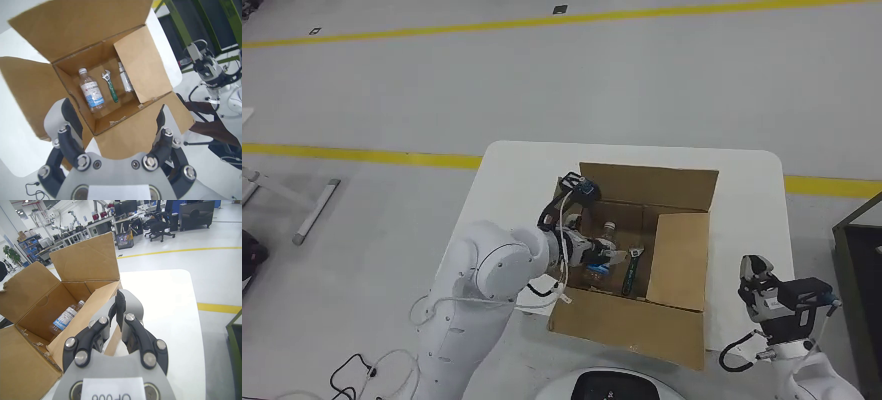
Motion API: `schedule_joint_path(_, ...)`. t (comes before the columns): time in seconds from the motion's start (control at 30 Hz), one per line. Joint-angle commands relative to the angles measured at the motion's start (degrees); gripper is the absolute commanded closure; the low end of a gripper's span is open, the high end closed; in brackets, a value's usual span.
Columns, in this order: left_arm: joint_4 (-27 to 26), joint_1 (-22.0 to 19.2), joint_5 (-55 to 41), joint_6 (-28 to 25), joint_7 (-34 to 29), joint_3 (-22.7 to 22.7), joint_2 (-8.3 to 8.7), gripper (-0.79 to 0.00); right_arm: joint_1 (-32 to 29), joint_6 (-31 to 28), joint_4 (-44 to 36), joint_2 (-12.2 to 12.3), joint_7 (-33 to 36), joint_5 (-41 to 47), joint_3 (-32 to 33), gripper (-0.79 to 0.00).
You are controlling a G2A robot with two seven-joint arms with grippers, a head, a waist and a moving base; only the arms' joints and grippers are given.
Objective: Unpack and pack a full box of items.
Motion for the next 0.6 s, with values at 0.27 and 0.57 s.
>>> schedule_joint_path(0.27, 1.9, -0.83, -6.56, 1.03, -3.37, 1.67, 0.06, -0.785, 2.27, 0.37, 4.92, -0.54, -2.09, -1.78, -2.58, 0.0)
schedule_joint_path(0.57, 1.9, -0.83, -6.56, 1.03, -3.37, 1.67, 0.06, -0.785, 9.81, -0.2, 13.93, -2.03, -2.26, -1.9, -9.12, 0.0)
